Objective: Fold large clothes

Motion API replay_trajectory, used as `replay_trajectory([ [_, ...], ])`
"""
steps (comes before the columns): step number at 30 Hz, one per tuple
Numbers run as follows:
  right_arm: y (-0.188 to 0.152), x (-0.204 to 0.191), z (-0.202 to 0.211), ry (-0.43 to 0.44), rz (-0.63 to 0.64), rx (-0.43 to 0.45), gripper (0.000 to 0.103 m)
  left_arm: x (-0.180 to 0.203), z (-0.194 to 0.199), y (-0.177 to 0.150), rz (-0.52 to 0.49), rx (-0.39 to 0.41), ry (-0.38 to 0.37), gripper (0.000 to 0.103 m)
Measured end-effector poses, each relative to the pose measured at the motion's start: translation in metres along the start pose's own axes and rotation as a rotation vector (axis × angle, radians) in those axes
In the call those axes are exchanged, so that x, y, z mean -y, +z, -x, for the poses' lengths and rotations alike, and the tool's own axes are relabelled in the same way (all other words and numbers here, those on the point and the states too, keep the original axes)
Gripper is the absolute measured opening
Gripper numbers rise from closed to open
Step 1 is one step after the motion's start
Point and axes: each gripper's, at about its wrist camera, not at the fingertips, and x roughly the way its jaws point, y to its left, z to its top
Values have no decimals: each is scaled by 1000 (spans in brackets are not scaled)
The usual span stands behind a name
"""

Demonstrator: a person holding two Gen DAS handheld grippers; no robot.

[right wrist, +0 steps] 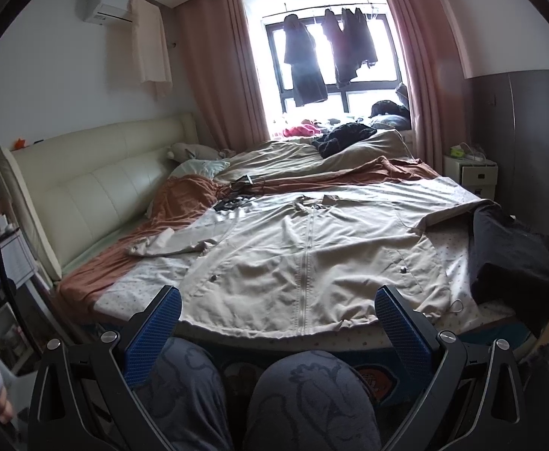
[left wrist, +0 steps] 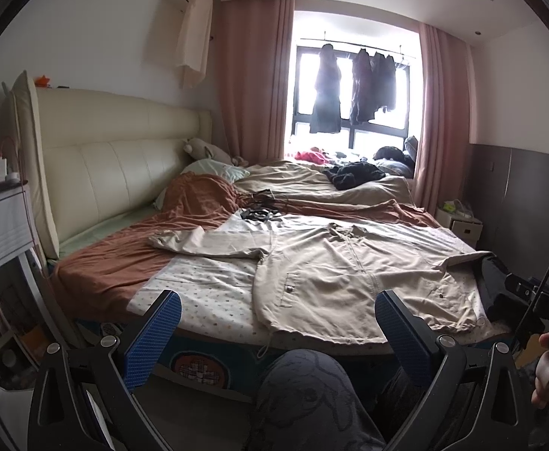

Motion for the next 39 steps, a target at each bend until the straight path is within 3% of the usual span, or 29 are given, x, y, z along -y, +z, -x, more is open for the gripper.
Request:
replay_trajectory([
  [11,8,14,-25,21,-23,-19,103,3,-36,5,15,-22,15,103],
  [28,38,33,-111,18,-36,-65,103,0,-122,20,31,-82,60,103],
  [39,67,39,-186,33,-61,-92,103,-22,-190,36,51,-145,128,103],
])
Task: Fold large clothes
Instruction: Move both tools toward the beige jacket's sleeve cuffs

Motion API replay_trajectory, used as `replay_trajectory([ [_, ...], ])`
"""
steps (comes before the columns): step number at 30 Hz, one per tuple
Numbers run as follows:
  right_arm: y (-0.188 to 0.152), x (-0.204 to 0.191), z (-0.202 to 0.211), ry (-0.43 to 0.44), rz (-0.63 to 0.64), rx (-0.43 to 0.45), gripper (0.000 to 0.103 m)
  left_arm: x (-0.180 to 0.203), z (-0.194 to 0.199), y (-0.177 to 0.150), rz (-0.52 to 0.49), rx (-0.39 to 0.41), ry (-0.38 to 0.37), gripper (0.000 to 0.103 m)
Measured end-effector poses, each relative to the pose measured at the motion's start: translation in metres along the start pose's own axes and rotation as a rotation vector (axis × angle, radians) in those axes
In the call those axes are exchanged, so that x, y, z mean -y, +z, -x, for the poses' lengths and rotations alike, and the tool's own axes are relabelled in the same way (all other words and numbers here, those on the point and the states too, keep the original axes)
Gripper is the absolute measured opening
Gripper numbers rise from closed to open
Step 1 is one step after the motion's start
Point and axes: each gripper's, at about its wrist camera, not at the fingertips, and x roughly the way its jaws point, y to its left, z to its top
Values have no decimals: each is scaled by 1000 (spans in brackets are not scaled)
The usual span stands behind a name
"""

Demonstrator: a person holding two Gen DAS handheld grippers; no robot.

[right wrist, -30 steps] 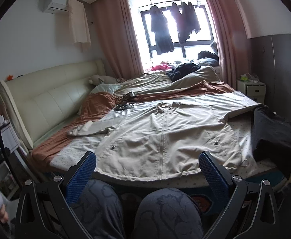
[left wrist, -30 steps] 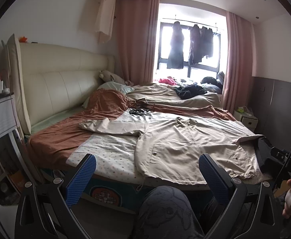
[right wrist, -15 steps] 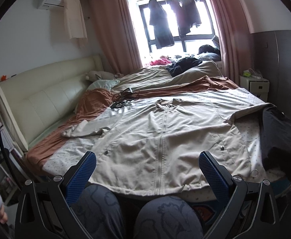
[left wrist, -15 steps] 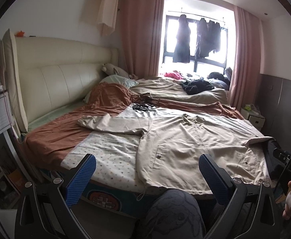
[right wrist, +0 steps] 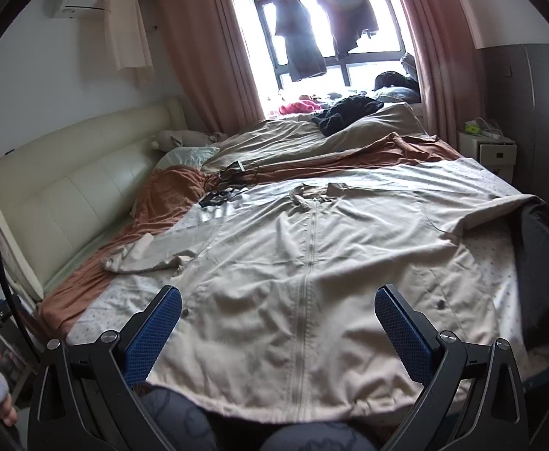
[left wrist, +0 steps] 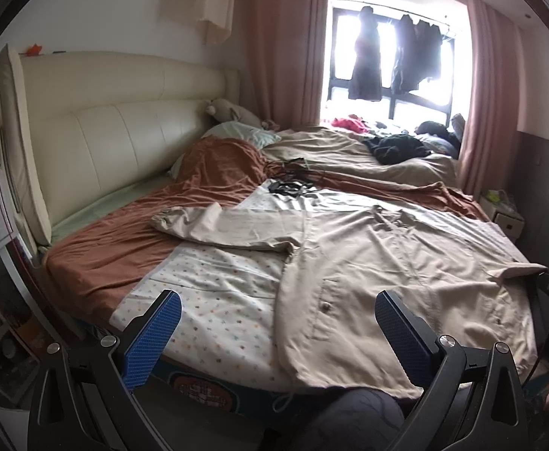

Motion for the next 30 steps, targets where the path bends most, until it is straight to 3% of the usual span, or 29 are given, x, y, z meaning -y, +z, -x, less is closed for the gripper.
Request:
replay_trajectory([
  [22,46,-36,-182,96,-7,-93,102,-66,-155,41,127,-123,119,99],
  [26,47,-50,-223,124,-9,-135,95,-86,-190,47,153,-143,134,95],
  [30,45,-67,-261,162,-13,-177,81,-104,-226,53,185,-171,123,87],
])
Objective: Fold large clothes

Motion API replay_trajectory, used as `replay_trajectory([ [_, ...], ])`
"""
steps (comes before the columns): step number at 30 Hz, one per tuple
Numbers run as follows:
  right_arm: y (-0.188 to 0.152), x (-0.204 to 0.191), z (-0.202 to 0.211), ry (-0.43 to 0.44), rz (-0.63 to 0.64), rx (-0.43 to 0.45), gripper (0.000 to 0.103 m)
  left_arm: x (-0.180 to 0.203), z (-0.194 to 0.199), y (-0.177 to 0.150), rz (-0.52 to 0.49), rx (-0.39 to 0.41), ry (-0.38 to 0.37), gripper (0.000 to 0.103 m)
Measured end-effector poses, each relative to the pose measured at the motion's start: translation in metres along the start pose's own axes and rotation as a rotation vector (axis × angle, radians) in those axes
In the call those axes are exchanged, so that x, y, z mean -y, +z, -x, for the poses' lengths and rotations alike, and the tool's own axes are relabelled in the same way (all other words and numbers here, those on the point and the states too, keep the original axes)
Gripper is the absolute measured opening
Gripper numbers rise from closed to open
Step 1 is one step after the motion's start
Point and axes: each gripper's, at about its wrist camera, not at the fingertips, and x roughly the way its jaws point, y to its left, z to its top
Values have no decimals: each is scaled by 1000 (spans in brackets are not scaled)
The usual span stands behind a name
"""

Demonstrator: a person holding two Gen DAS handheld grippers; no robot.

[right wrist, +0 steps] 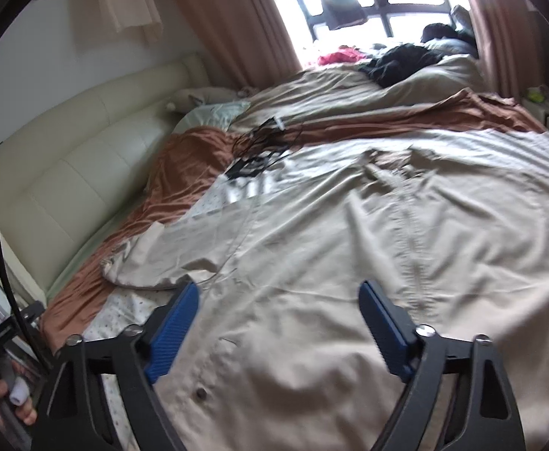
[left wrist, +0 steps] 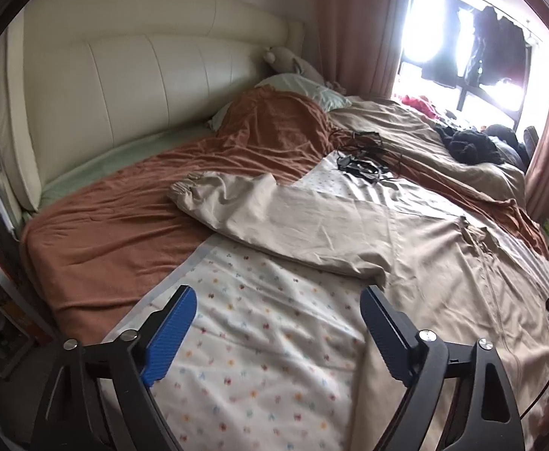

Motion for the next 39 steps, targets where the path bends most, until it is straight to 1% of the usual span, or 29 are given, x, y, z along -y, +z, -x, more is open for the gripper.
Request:
replay_trajectory([
  [1,1,-4,-12,10,2,-15,79,-4,-10,4,10,-9,-2,86],
  [4,4,-11,-36,17,1,-40,79,-13,-36,14,33,-27,-6,78],
  [6,7,-15,-50,24,-1,-57,79,-22,-55,23,53,-39,-10,75],
  [7,8,-18,-58,25,-3,-64,77,-27,-64,27,65,-42,-12,71],
  [8,10,-20,-64,26,-5,-72,74,-32,-74,32,82,-44,-16,71],
  [10,14,-26,-77,39,-5,-89,72,-42,-94,40,115,-53,-31,70],
  [11,15,-31,-83,51,1,-92,70,-47,-104,44,122,-61,-44,67],
  [12,16,-35,-87,59,9,-91,69,-50,-113,48,125,-67,-44,62],
  [13,18,-41,-92,59,23,-90,68,-52,-120,51,125,-74,-33,61],
  [15,20,-49,-100,62,44,-91,66,-60,-138,57,121,-86,-20,61],
  [16,21,-53,-106,64,50,-97,63,-64,-149,60,127,-97,-17,61],
  [17,22,-55,-112,68,54,-107,57,-70,-157,62,138,-108,-14,61],
  [19,23,-58,-125,67,54,-132,49,-84,-175,66,176,-126,-17,61],
  [24,24,-65,-155,83,50,-173,48,-115,-228,72,254,-192,-4,60],
  [25,23,-67,-161,82,55,-182,45,-120,-237,73,262,-204,6,60],
  [26,22,-69,-167,84,58,-192,41,-127,-249,74,276,-220,14,60],
  [29,19,-69,-184,91,46,-224,36,-143,-274,74,335,-257,48,60],
  [30,18,-68,-189,98,36,-233,35,-148,-280,74,355,-269,51,58],
  [32,15,-67,-198,120,16,-253,26,-158,-289,76,396,-265,76,48],
  [34,12,-66,-207,144,1,-275,20,-161,-293,84,388,-251,94,36],
  [35,11,-66,-211,152,-6,-283,18,-162,-295,89,379,-244,98,18],
  [36,9,-66,-216,160,-14,-294,17,-165,-296,94,375,-246,106,11],
  [37,8,-66,-221,168,-25,-308,15,-168,-293,99,395,-236,99,10],
  [39,5,-68,-229,194,-46,-328,14,-169,-279,108,416,-196,85,6],
])
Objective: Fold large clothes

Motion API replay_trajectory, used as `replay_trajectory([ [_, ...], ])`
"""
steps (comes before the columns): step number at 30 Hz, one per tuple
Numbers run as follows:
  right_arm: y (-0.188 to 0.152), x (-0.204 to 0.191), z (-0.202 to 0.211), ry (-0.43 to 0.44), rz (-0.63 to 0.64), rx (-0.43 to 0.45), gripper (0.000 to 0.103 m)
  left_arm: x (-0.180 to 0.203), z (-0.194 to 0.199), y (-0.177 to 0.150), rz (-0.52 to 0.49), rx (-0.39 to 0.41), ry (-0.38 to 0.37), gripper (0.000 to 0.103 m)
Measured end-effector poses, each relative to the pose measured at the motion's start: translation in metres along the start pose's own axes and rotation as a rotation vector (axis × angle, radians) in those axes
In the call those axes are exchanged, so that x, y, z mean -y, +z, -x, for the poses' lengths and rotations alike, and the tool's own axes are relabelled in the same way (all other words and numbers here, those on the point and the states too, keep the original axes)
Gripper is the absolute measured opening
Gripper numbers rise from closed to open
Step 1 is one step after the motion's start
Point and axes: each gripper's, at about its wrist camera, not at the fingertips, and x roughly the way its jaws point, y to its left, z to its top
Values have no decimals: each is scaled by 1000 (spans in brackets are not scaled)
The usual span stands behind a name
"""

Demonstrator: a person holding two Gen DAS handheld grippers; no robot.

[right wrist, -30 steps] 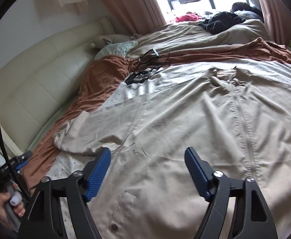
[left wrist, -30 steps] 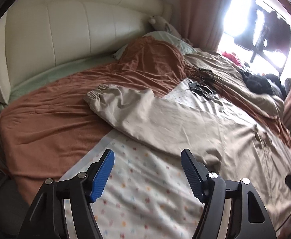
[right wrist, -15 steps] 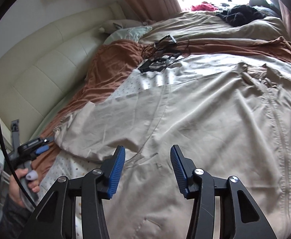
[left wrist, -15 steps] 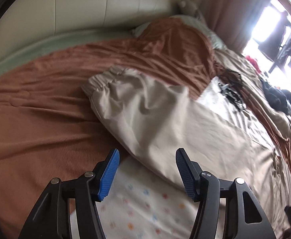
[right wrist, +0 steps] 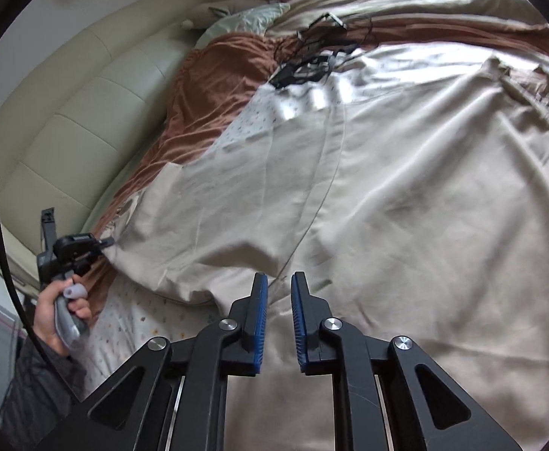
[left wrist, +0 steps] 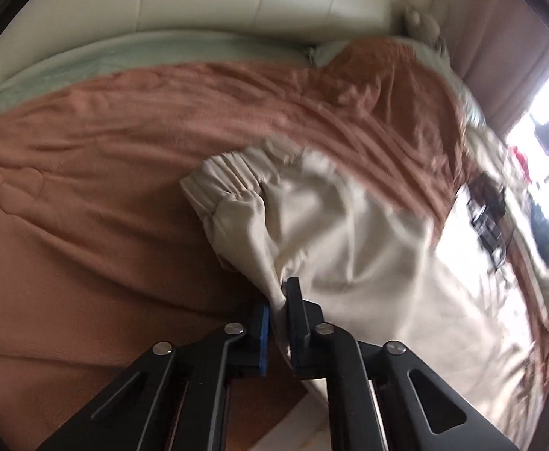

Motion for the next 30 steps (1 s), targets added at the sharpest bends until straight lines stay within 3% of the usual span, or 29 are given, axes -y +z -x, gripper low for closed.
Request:
replay_trajectory([
  [4,-1,-1,-11,66,-24,-27,12,29,44,9,-109,93,-25,5],
  [11,-16,-6,-54,139,-81,-119,12,100,131,18,-254,202,-132,4],
  [19,-21,0,-66,207,-76,-178,12,192,204,-1,-363,232,-274,4],
  [23,-20,16,-31,188,-132,-128,12,233,240,-19,-455,299,-270,4],
  [30,-15,61,57,120,-192,0,13,300,262,-49,-519,265,-364,4],
])
